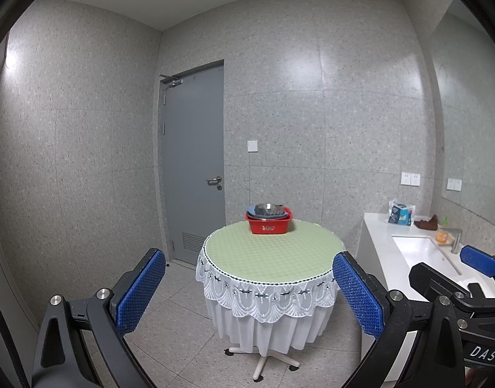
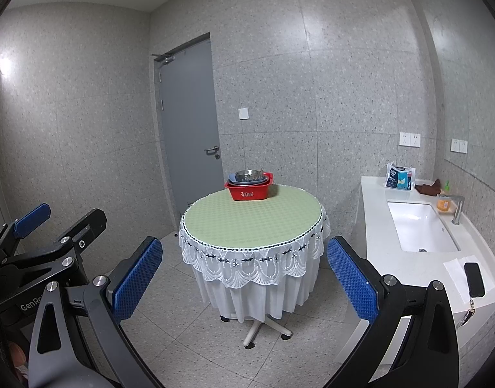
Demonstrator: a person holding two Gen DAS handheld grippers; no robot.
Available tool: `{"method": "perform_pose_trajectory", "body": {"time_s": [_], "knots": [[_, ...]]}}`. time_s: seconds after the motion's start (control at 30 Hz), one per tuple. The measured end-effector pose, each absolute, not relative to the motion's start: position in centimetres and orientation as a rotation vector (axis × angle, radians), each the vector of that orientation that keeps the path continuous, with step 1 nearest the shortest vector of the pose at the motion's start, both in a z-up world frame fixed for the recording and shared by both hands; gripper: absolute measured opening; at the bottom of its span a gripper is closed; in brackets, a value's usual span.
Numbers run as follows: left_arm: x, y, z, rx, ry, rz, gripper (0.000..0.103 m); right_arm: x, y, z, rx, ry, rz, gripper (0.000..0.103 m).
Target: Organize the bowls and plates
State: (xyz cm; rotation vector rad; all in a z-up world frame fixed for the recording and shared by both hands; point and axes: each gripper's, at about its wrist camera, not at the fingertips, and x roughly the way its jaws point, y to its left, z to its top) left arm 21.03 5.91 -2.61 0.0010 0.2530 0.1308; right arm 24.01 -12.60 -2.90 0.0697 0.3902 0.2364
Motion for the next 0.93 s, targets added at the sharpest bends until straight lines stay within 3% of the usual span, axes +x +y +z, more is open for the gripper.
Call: {"method": "perform_pose_trajectory", "body": {"time_s": [0.93], "knots": [[25.0, 4.4, -2.8, 0.021, 0.282, 0.155, 0.102, 28.0, -13.8, -3.9, 0.086, 0.418, 0.258, 0.103]]}}
